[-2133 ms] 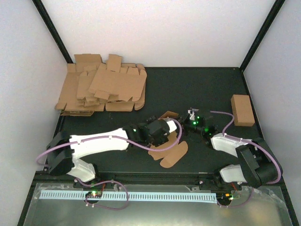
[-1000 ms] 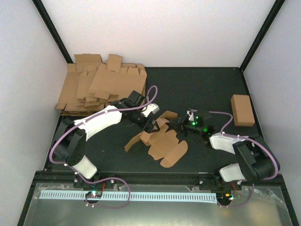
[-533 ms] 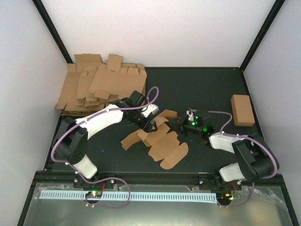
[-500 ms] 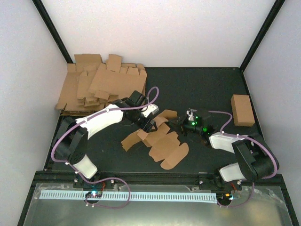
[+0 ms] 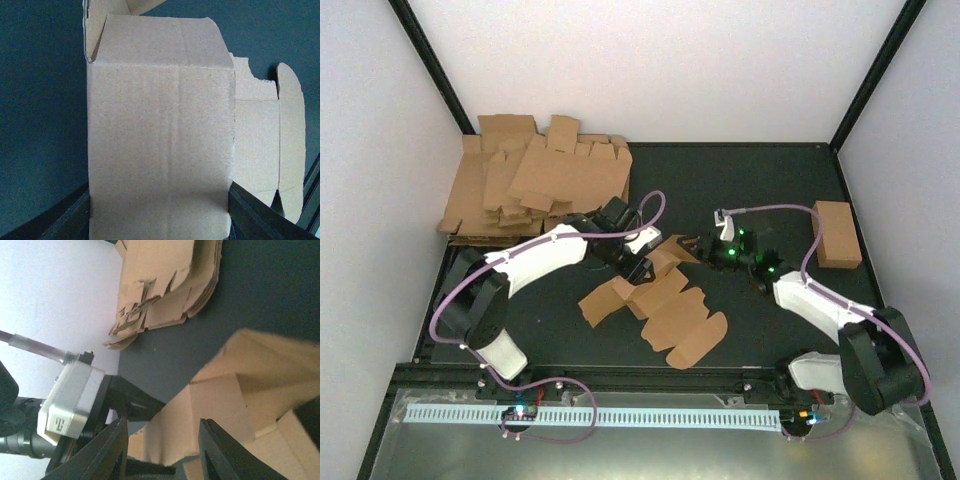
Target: Fold the paper box
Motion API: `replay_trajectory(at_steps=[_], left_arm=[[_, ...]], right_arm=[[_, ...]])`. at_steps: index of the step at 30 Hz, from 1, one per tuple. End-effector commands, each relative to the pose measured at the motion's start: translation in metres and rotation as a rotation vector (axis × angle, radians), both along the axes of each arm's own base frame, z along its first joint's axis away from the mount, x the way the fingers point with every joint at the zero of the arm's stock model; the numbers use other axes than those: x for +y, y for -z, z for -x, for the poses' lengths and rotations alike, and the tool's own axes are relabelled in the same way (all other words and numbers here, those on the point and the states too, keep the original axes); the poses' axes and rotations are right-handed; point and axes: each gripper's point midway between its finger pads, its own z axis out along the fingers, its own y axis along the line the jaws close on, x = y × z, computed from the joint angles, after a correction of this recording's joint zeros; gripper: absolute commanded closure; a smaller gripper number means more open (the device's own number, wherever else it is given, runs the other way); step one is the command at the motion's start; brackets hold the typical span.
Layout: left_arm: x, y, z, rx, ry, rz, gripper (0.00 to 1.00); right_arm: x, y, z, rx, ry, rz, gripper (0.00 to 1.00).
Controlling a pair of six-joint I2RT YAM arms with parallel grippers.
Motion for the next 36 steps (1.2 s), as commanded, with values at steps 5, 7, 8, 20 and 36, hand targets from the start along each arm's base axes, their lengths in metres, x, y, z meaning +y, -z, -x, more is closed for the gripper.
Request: replay_trajectory(at_steps=[5,7,8,20,36], left_arm=[[-0.015,-0.041,0.006,-0.181,0.033,-0.035,0.38],[-0.017,-0.042,0.01,-0.209,0.036,-0.062,0.38],[-0.019,-0.042,0.012,-0.224,0.04,-0.077,0.38],[-0.027,-0.045,0.016,-0.275,0.011,-0.113,0.36],[-0.037,-0.034,0.026,-0.229,0.028,-0.067,0.32]], right_arm=[[-0.034,0.024,0.009,-0.205,-0.049,0.379,0.55],[-0.042,0.027,0.011,-0.23,-0.038,0.427,0.55],[-0.046,0.028,0.012,-0.239,-0.032,0.453,0.54],[-0.057,0.065,0.056,-0.193,-0.076,0.434,0.53],[-0.032,0.091,0.038,-0.136,-0.097,0.354,0.91]])
